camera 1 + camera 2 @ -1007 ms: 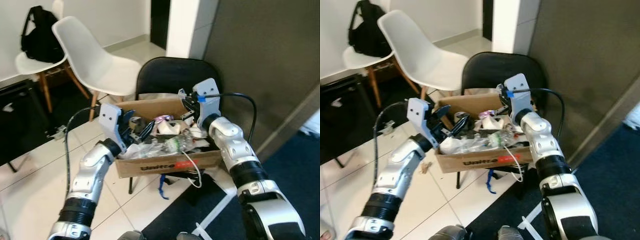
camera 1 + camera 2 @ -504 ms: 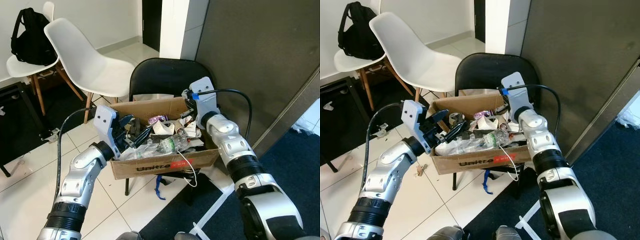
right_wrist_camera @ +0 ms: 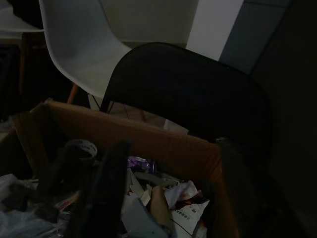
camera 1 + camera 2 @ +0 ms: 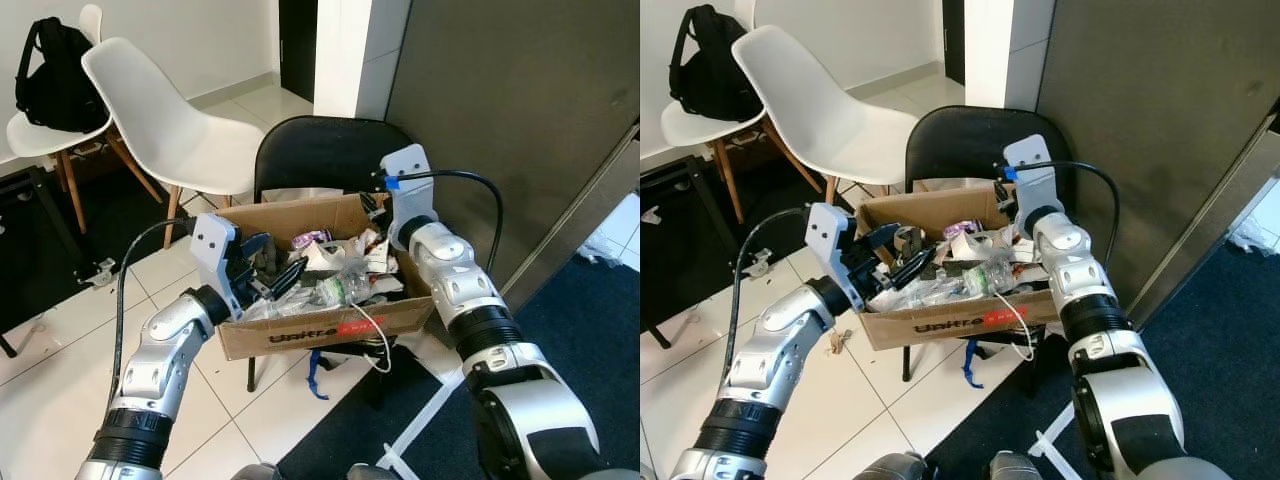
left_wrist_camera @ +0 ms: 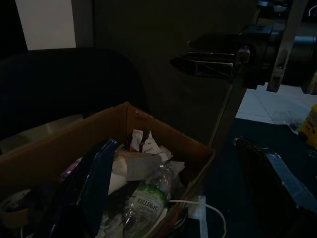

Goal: Picking trash to rubbish bin

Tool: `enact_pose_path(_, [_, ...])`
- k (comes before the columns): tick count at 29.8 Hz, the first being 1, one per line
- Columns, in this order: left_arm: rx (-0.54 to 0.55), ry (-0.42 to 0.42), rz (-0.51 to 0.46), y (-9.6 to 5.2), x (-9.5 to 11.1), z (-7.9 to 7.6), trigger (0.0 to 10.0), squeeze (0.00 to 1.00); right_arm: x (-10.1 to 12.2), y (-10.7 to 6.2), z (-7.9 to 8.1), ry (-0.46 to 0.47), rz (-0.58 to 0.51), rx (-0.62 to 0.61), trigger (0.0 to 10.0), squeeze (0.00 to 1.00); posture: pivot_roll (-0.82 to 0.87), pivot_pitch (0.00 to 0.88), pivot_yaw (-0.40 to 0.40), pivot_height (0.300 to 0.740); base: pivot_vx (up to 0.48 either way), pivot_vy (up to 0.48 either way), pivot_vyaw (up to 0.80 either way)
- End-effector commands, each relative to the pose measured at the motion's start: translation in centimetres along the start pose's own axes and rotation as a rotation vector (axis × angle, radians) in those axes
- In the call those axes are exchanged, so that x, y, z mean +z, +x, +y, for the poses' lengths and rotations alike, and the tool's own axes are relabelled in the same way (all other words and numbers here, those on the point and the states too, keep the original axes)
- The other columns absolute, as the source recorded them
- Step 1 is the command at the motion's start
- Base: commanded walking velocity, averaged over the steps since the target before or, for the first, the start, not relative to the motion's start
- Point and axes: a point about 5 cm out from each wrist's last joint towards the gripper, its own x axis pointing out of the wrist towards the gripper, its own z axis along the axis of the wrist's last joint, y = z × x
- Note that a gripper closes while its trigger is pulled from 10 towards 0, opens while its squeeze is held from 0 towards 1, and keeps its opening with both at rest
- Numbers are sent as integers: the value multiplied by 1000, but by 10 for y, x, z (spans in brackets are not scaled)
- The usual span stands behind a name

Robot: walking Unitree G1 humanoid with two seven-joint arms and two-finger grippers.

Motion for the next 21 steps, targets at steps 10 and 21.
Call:
enact_pose_path(10, [40,2,-9,5,2,2,10000,0,1,-5,-4,90,-55,29,10000,620,5,0,-40,740,0,0,0])
enact_pose_path(21, [103,-159,-83,46,6,-6,10000,0,-11,-28,-12,253,-151,93,10000,0,-2,0,-47,740,0,0,0])
